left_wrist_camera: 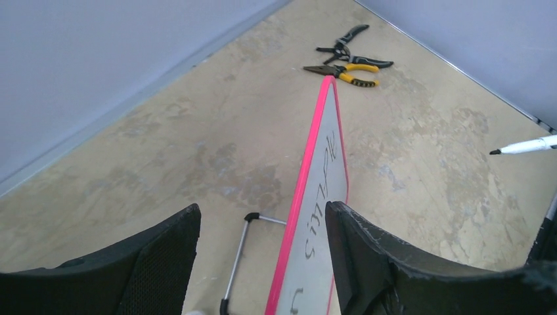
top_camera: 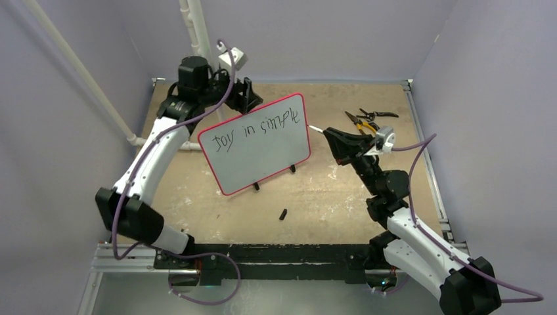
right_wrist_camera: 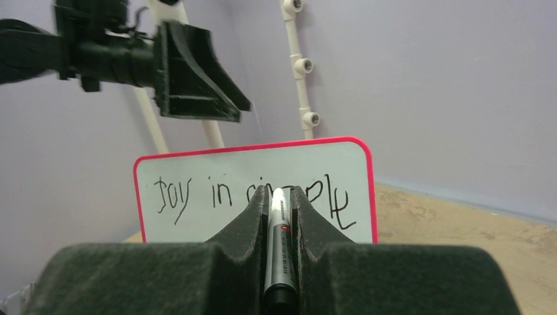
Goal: Write a sentence on the whiteboard
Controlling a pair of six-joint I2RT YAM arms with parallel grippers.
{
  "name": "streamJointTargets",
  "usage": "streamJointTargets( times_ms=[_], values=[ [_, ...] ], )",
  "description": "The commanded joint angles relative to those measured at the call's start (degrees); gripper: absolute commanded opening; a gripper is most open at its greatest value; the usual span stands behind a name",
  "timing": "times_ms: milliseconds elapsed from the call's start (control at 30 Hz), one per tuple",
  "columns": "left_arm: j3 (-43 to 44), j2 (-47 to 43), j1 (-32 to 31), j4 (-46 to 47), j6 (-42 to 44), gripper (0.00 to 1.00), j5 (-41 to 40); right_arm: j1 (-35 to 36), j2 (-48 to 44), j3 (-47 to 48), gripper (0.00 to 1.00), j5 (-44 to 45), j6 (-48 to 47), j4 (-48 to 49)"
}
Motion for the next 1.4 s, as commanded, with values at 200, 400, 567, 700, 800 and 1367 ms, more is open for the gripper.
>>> streamJointTargets(
  times_ms=[200,400,567,700,800,1367],
  values=[
    [-16.4,-23.3,1.8,1.6,-5.6,0.72,-24.0,-0.1,-1.0,0.7,0.0,-4.8,-1.5,0.0],
    [-26.4,-30.4,5.1,1.4,-10.4,0.73,-33.3,0.1,1.9,2.2,0.0,-7.3,-0.4,0.5],
    [-31.4,-37.8,5.3,3.2,-11.7,0.73,-32.1,2.2,5.1,3.9,0.0,-6.5,-0.4,-0.3],
    [-37.0,-44.9,5.3,6.6,-12.5,0.77,-30.1,7.7,8.7,5.7,0.0,-4.2,-1.7,0.2],
    [-42.0,-49.8,5.3,8.8,-12.0,0.77,-30.1,12.4,13.3,6.9,0.0,-2.6,-2.1,2.4],
    [-49.4,-53.5,5.3,9.5,-10.8,0.64,-31.3,29.5,43.0,21.4,0.0,-0.1,-2.6,12.5]
  ],
)
